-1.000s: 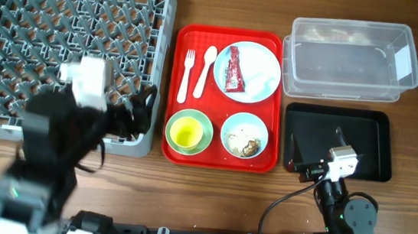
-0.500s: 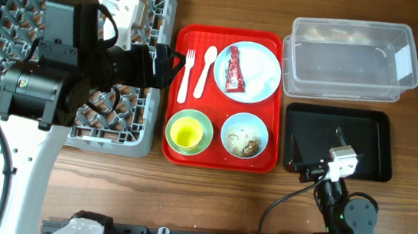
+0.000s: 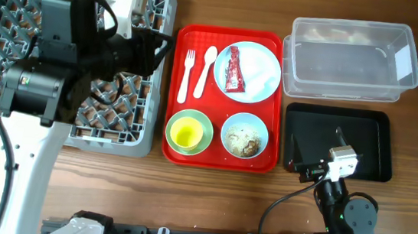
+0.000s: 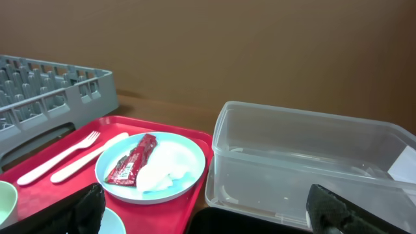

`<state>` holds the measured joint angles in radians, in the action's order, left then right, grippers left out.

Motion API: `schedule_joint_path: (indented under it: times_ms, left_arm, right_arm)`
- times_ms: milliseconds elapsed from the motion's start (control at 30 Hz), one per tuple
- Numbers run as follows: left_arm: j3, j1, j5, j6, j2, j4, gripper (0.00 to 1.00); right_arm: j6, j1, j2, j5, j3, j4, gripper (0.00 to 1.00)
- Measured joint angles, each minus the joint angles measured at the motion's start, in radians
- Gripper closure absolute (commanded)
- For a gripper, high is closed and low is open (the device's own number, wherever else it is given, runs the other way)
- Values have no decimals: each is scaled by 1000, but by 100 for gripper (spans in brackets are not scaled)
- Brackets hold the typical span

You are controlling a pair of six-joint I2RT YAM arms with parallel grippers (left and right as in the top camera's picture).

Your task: Sort waste into correct bins and load items into the dishwasher rack

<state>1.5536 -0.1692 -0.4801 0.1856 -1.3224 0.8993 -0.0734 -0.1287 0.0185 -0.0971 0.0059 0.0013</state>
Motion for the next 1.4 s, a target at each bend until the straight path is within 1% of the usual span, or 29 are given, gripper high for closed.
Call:
schedule_joint_path:
  times_ms: [133, 200, 333, 367, 400, 467, 500, 533, 567, 600, 1233, 1400]
  left_arm:
    - [6, -3, -1, 79, -83, -2, 96]
    - [6, -15, 0, 103, -135, 21, 92]
    - [6, -87, 3, 121, -226, 64, 88]
    - [6, -101, 4, 121, -239, 71, 83]
    - [6, -126, 11, 126, -256, 79, 74]
    - [6, -160, 25, 128, -271, 90, 53]
    - [6, -174, 32, 134, -271, 96, 60]
    - [6, -185, 39, 137, -271, 97, 78]
    - [6, -190, 42, 136, -271, 98, 89]
    - [6, -193, 45, 142, -271, 99, 96]
    - [6, -193, 77, 139, -271, 111, 96]
    - [6, -193, 126, 139, -271, 84, 96]
  right_arm:
    - [0, 0, 0, 0, 0, 0, 0]
    - [0, 0, 0, 0, 0, 0, 0]
    - [0, 0, 0, 0, 0, 0, 0]
    - [0, 0, 0, 0, 0, 0, 0]
    - [0, 0, 0, 0, 0, 0, 0]
    - [0, 0, 0, 0, 0, 0, 0]
    - [0, 0, 0, 0, 0, 0, 0]
    - [0, 0, 0, 0, 0, 0, 0]
    - [0, 0, 0, 0, 0, 0, 0]
    - [0, 0, 0, 0, 0, 0, 0]
    - [0, 0, 0, 0, 0, 0, 0]
    - [0, 0, 0, 0, 0, 0, 0]
